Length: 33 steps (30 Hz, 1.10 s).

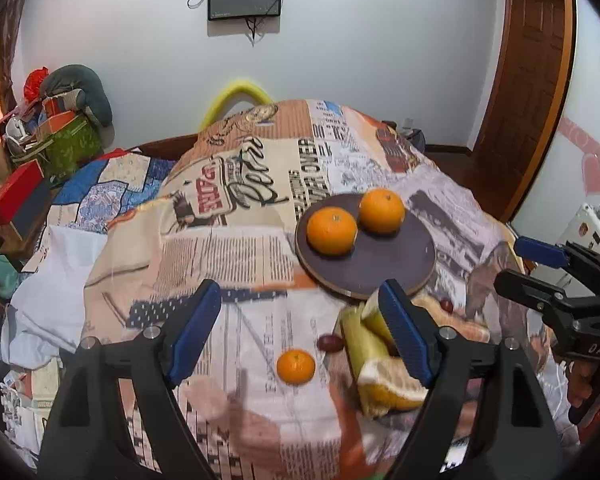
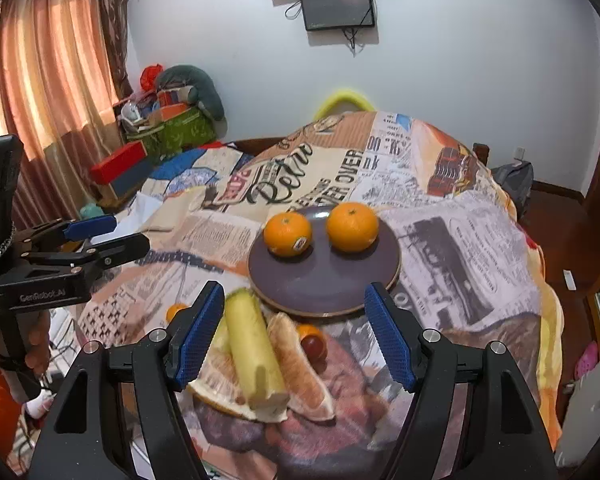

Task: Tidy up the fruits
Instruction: 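Grasp the small mandarin with the left tool while the right tool grasps the yellow cylinder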

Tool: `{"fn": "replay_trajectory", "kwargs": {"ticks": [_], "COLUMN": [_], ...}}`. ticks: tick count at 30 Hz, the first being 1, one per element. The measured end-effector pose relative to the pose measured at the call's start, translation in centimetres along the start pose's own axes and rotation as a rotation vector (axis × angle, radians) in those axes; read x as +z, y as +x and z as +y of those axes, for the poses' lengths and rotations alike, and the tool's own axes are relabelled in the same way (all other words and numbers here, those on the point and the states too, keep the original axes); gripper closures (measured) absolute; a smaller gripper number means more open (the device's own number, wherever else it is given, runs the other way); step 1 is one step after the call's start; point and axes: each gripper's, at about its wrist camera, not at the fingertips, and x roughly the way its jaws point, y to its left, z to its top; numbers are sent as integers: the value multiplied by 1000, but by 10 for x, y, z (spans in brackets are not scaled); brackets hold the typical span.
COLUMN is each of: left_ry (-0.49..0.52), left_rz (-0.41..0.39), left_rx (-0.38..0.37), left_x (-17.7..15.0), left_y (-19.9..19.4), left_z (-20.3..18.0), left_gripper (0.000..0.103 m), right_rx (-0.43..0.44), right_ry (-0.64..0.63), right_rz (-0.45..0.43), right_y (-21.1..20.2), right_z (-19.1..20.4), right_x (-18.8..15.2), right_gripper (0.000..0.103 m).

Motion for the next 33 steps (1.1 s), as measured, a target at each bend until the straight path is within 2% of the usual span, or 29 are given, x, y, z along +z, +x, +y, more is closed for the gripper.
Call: {"fn": "replay_trajectory", "kwargs": {"ticks": [8, 10, 12, 14, 16, 18, 23, 33], "left_ry": [-26, -39, -48, -54, -57, -60, -68, -71], "left_rz": [83, 103, 116, 125, 136, 147, 181, 207], "left_rx": [-14, -19, -26, -30, -39, -52, -75, -93], "left_x": [-34, -41, -45, -49, -53, -56, -62, -64], "left_y": [17, 24, 28, 32, 35, 39, 52, 68], "left_z": [12, 15, 17, 19, 20, 20, 21, 20], "left_gripper": [22, 22, 22, 27, 31, 35, 52, 53], "right_rx": [31, 35, 48, 65, 73, 53, 60, 39], "right_ry": [-21, -33, -47, -53, -65, -85, -80, -133], "right_rz": [84, 100, 125, 151, 166, 165, 188, 212], "right_y": [29, 35, 42, 49, 53, 54, 59, 74], "right_z": [14, 18, 22, 27, 31, 33, 27, 35], "right_x": [-20, -23, -26, -28, -29, -29, -28, -32], "right_gripper": [34, 36, 50, 62, 70, 70, 70, 63]}}
